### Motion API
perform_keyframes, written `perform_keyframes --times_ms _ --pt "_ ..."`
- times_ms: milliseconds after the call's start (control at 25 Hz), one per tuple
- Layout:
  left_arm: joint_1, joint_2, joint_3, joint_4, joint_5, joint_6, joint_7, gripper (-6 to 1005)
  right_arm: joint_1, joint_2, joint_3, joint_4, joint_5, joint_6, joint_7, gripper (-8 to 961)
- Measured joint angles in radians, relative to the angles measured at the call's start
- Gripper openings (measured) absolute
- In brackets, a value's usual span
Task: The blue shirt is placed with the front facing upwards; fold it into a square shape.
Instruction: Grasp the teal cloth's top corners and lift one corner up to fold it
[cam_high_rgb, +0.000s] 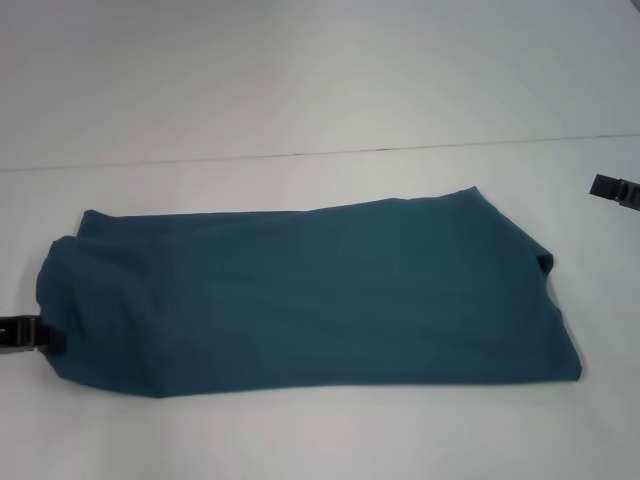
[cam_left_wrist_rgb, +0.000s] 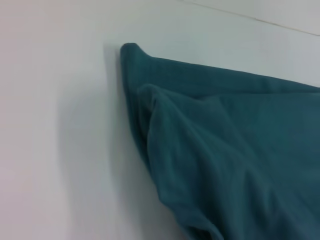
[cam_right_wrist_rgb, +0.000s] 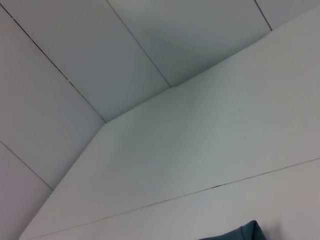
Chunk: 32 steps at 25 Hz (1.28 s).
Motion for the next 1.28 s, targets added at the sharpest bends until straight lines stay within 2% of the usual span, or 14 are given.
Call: perform_keyframes --times_ms 160,280,440,760,920,1160,1280 --pt "0.006 -0.001 -0.001 -0.004 -0.054 0.013 0.026 33 0.006 0.010 -0.001 0.012 0.000 0.008 -0.027 898" --pt "0.008 -0.002 -0.002 -0.005 -0.141 0.040 0.055 33 0.016 0.029 -0.002 0.015 -0.004 0.019 -0.062 897" --pt "0.003 -0.001 0.003 -0.006 -0.231 0.070 0.076 33 0.030 0.049 -0.005 0.038 -0.005 0.051 -0.107 849" --pt "-0.035 -0.008 0.025 -0.092 -0.358 0.085 0.109 33 0.053 0.059 -0.051 0.117 -0.006 0.090 -0.166 700" --pt "-0.062 -0.018 0.042 -0.135 -0.433 0.092 0.131 33 0.067 0.074 -0.076 0.120 -0.006 0.099 -0.177 621" --pt "-0.107 -0.038 0.076 -0.175 -0.525 0.091 0.153 33 0.102 0.112 -0.115 0.163 -0.006 0.160 -0.265 624" --pt "-0.128 -0.051 0.077 -0.184 -0.545 0.090 0.160 33 0.126 0.117 -0.136 0.227 -0.004 0.197 -0.338 615"
